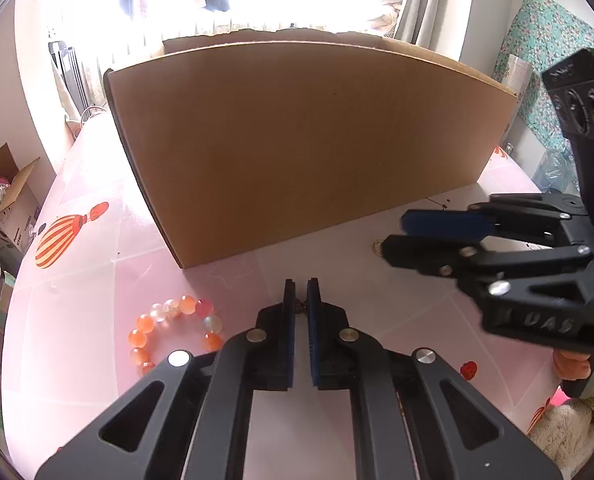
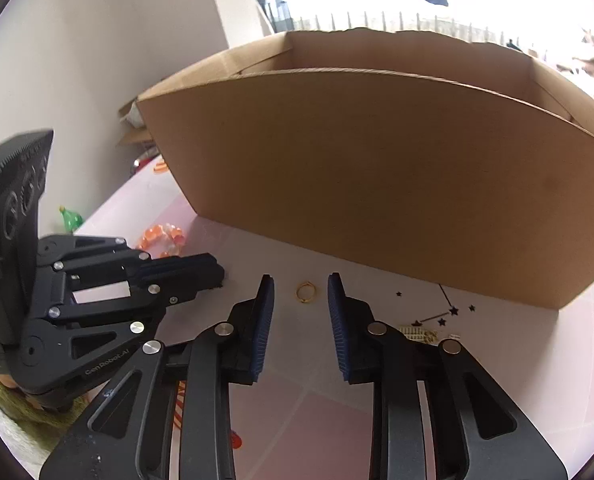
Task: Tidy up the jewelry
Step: 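Move the left tool to the small bronze butterfly charm, then close the left tool on the bronze butterfly while the right tool grasps the gold ring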
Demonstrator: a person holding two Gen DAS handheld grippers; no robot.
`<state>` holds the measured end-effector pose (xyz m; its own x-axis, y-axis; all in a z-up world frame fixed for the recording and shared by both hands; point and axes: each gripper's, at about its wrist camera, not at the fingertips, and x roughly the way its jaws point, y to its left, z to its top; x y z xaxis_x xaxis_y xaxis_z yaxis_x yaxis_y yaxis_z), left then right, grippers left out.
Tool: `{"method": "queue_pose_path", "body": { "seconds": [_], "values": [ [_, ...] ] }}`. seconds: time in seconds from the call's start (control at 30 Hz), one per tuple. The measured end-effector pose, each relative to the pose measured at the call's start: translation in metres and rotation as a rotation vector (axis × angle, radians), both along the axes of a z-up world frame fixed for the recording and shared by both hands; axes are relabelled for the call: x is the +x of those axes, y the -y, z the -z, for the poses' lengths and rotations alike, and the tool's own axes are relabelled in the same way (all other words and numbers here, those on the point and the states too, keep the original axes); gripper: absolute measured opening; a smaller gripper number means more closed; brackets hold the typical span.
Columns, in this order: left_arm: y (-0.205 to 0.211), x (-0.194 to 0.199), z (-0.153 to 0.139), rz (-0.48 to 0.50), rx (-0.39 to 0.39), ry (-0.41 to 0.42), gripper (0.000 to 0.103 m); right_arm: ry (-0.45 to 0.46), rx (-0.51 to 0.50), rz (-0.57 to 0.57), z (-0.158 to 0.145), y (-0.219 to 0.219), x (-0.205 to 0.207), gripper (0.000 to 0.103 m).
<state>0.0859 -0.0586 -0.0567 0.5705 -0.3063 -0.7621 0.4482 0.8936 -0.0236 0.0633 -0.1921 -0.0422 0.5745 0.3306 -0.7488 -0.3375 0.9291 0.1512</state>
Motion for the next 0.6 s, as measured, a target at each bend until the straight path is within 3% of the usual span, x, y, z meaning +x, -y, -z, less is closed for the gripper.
{"method": "queue_pose_path", "body": {
  "seconds": [0.3,0.5,0.6],
  "values": [
    [-0.003,0.001,0.002,0.014,-0.040,-0.002,0.006,0.001,-0.098,-0.037,0.007,-0.011,0.005,0.008],
    [-0.013,-0.007,-0.004,0.015,-0.087,-0.008,0.006,-0.035,-0.029,-0.007,0.006,0.000,0.007,0.000],
    [-0.014,-0.011,-0.006,0.024,-0.082,-0.022,0.017,-0.049,-0.003,0.008,0.007,0.006,0.006,0.000]
  ]
}}
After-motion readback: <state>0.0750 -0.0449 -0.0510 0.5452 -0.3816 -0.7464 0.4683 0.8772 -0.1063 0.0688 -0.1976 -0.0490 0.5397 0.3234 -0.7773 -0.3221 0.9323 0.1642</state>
